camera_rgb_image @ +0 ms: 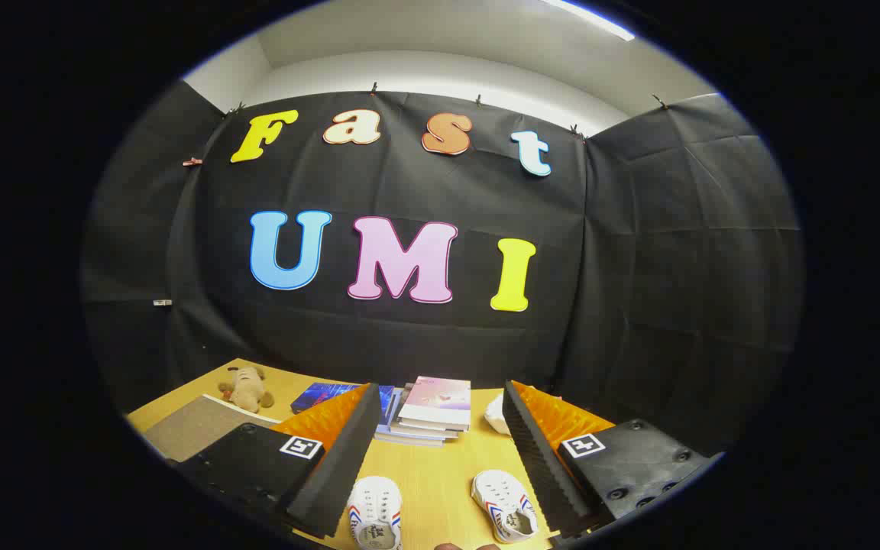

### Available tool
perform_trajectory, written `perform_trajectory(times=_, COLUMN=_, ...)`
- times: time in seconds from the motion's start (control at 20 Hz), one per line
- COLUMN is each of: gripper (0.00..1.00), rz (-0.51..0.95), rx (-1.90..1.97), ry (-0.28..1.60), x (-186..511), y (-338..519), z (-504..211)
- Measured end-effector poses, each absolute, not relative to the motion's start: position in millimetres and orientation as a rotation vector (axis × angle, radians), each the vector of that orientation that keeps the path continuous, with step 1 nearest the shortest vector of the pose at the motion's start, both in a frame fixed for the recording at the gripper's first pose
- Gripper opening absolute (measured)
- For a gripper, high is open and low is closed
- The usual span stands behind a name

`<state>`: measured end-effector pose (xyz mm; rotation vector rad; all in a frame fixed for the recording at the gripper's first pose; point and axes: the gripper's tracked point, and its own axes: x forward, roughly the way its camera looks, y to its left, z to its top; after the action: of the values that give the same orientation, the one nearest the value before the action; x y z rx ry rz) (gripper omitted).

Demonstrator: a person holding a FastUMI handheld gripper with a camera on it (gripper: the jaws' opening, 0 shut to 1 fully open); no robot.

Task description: Open the storage box then place both shoes into the box .Put the left shoe in first, then the right shoe, with the right side of both shoes facing outward in a uniform manner.

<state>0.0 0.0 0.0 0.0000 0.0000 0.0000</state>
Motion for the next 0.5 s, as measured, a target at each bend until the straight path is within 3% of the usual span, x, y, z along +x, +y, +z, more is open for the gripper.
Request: perform_trajectory(times=0.5, gripper=0.97, rz=0.013, rx=0.035, ry=0.044, x=1, y=13, z=-7)
